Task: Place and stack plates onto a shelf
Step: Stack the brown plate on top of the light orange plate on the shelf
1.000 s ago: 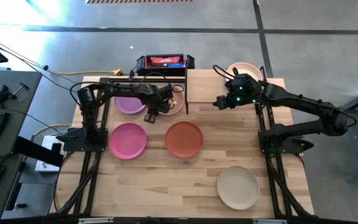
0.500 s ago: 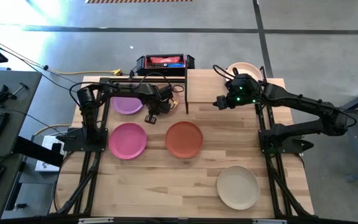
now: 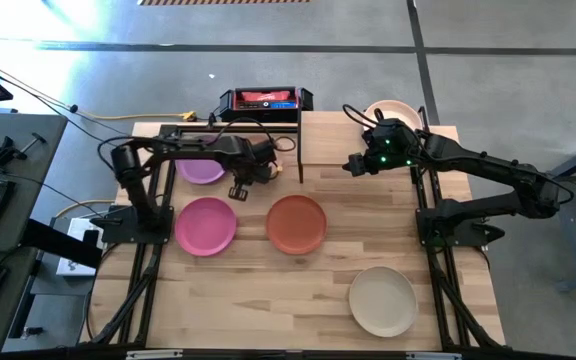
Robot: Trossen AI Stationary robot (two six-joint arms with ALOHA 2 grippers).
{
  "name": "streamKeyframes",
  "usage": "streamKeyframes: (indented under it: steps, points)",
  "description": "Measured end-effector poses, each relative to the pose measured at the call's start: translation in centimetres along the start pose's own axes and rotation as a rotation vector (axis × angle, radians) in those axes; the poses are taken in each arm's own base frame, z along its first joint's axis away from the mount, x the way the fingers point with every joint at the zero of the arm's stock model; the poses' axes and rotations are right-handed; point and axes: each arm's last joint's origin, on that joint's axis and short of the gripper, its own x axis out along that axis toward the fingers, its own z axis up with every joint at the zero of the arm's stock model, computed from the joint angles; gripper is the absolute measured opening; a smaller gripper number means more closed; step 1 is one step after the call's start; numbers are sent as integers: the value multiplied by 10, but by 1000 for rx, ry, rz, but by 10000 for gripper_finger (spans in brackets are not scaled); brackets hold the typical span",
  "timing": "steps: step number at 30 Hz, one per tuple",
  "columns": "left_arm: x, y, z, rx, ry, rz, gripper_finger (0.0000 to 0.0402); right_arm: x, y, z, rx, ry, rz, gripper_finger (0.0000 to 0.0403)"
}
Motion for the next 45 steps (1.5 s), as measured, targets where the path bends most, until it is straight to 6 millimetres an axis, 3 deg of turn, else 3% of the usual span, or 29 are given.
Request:
streamKeyframes:
  steps: [12,20,24,34,45]
  points:
    - [-75,-11,-18,-3,-90,209,1,0,4,4,-9,-40,41,83]
    - [-123,-32,-32,27,-201,312,1,-1,11,9,-33,-99,108,83]
    - [-141,-48,-37,124,-249,335,1,-1,17,7,-63,-105,140,97]
    - [-158,-77,-31,375,-309,361,1,2,45,-4,-47,-141,282,166]
    - [-162,-115,-25,539,-332,268,1,17,65,-33,85,-32,304,151]
